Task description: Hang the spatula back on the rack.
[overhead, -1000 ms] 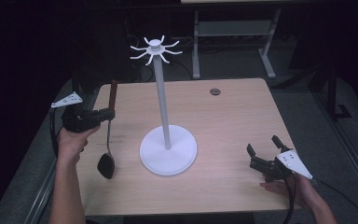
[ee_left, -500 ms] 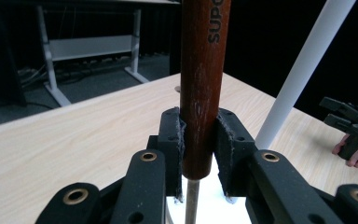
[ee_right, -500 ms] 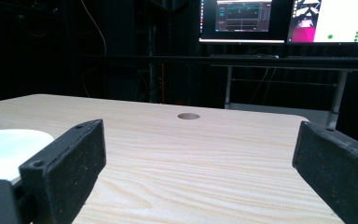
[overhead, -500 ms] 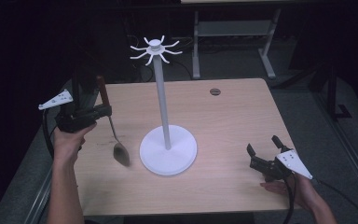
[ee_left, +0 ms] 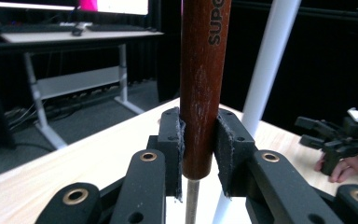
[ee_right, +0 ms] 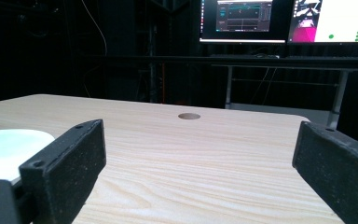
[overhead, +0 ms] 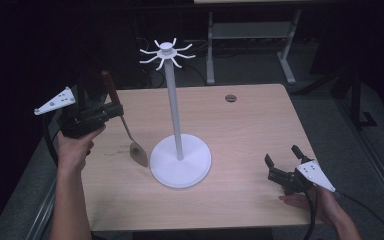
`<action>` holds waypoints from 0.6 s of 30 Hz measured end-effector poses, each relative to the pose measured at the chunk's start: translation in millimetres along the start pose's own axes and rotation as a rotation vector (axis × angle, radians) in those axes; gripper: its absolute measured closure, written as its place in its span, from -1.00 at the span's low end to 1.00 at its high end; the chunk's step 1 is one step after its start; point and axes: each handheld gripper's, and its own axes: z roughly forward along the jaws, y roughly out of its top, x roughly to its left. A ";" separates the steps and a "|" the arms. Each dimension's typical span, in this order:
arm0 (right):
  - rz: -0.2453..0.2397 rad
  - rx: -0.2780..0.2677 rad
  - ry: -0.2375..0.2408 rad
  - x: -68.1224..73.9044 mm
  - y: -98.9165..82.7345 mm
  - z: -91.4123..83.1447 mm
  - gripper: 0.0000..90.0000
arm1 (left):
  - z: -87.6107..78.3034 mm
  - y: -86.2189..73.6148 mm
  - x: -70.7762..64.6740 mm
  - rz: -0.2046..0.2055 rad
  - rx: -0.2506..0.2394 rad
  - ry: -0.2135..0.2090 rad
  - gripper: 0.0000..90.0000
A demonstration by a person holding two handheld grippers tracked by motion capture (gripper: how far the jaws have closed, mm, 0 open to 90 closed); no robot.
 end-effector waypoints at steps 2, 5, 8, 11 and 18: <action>0.000 0.000 0.000 -0.1 0.0 0.0 -0.95 | 1.6 4.6 -4.8 0.008 -0.012 -0.016 0.63; 0.000 -0.001 -0.001 -0.2 0.0 0.0 -0.95 | 3.5 10.7 -10.9 0.021 -0.020 -0.033 0.63; 0.000 -0.001 0.000 -0.2 0.0 0.0 -0.95 | 7.3 18.7 -18.6 0.037 -0.025 -0.051 0.63; 0.000 -0.001 0.001 -0.3 0.0 0.1 -0.95 | 13.7 27.2 -27.8 0.061 -0.021 -0.075 0.63; 0.000 0.000 0.002 -0.2 0.0 0.1 -0.95 | 20.8 41.8 -36.3 0.092 -0.015 -0.107 0.63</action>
